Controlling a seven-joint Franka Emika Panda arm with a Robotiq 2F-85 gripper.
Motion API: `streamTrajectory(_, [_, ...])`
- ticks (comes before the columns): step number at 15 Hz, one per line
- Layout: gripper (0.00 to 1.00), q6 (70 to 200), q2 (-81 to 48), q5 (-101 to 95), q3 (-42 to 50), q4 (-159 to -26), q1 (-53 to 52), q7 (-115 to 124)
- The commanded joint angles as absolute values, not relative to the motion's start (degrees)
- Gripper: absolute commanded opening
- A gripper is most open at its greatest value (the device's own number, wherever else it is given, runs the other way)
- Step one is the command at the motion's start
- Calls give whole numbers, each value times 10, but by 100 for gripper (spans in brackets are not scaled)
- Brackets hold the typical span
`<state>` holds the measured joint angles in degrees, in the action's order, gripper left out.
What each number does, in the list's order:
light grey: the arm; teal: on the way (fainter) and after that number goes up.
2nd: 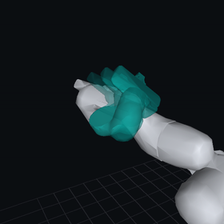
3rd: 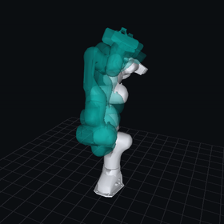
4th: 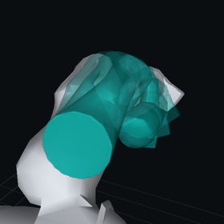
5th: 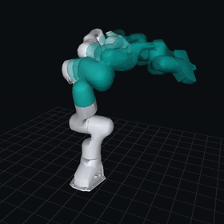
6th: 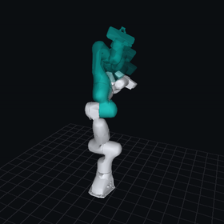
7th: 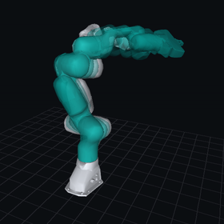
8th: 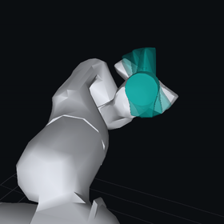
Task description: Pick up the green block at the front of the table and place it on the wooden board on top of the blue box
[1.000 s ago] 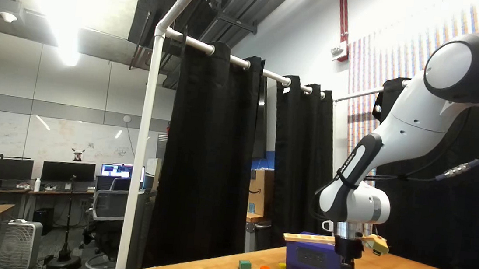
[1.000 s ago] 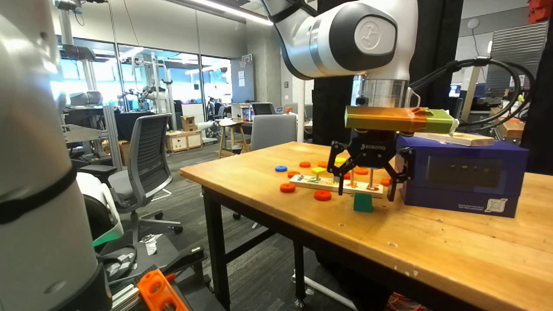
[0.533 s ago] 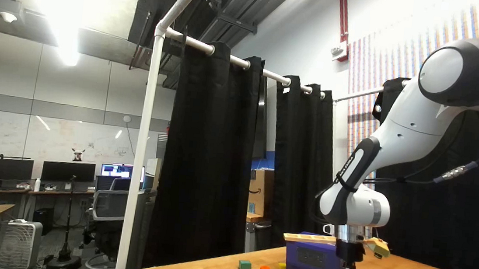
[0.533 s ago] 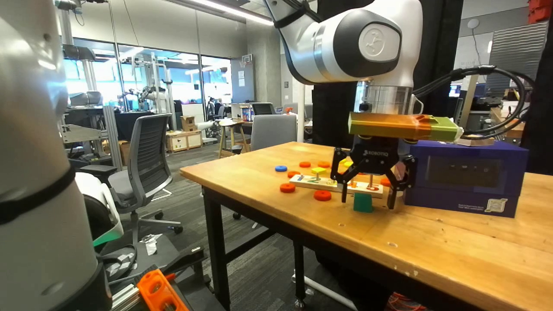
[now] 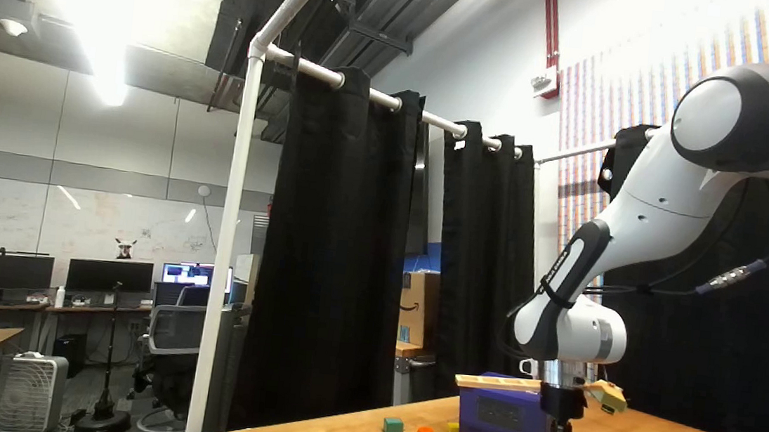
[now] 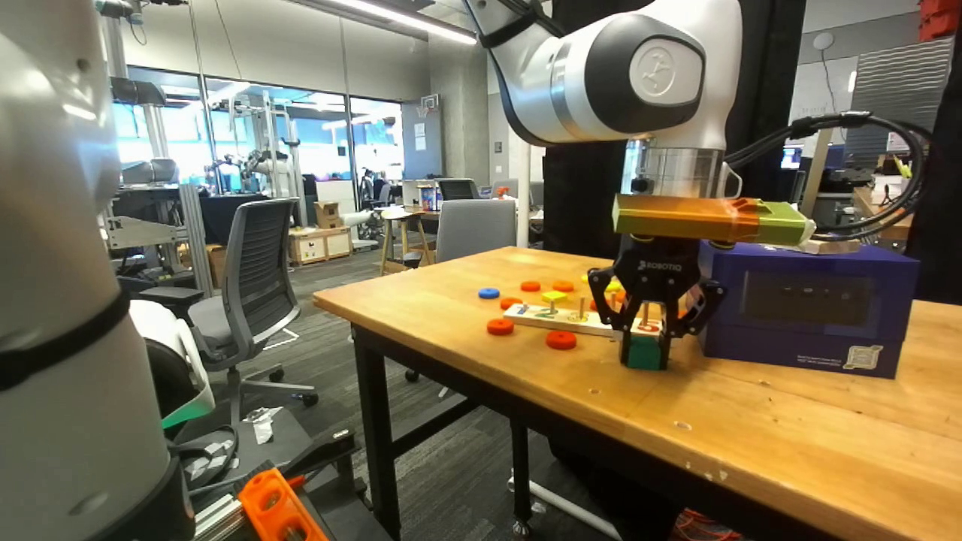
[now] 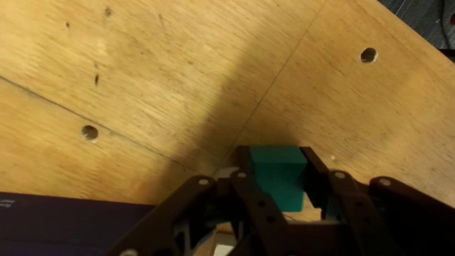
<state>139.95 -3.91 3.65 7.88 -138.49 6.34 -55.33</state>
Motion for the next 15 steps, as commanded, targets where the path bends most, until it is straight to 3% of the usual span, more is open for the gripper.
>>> streamTrajectory(1, [25, 1406, -46, 53, 70, -1375, 74, -571])
streamTrajectory(15, [25, 1295, 157, 15, 87, -1398, 76, -463])
